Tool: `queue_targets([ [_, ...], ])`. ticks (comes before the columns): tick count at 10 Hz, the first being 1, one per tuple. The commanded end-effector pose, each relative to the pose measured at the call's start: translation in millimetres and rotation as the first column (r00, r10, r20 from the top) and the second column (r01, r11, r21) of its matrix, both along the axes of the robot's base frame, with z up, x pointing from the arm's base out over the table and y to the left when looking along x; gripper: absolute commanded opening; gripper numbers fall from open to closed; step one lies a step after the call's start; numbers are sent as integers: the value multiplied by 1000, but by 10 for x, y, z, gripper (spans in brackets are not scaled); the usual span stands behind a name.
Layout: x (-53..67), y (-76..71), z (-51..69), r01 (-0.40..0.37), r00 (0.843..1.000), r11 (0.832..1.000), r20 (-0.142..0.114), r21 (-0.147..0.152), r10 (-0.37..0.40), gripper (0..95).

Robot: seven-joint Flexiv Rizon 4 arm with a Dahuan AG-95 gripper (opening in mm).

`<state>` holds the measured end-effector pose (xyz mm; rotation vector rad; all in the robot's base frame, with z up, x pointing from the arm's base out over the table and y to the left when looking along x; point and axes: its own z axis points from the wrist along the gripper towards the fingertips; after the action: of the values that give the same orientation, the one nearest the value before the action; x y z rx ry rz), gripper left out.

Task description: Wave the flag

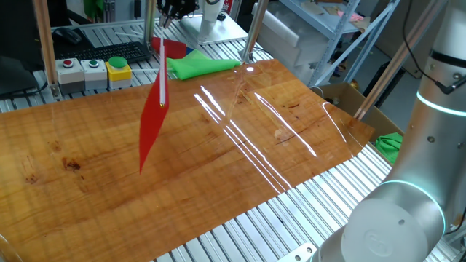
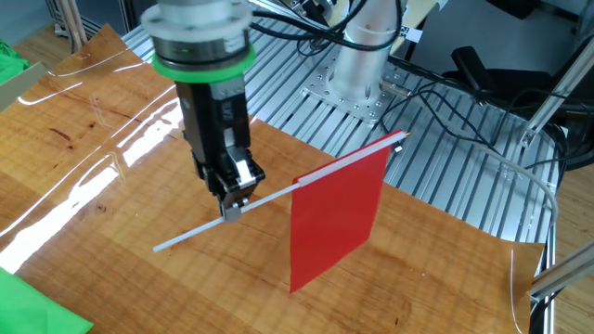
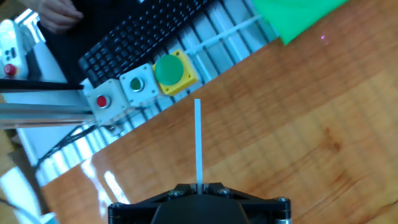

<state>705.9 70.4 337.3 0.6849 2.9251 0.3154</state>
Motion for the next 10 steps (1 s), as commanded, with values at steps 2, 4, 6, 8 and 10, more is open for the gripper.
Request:
queue_targets([
  [2,31,-53,-17,-402,912,790,-128,-463,389,0],
  [4,32,-54,-18,-409,910,794,-133,-450,393,0],
  [6,32,-54,-20,-368,930,886,-115,-284,349,0],
  [8,32,-54,-22,-350,936,916,-113,-195,333,0],
  [10,32,-54,-24,-323,944,942,-98,-92,314,0],
])
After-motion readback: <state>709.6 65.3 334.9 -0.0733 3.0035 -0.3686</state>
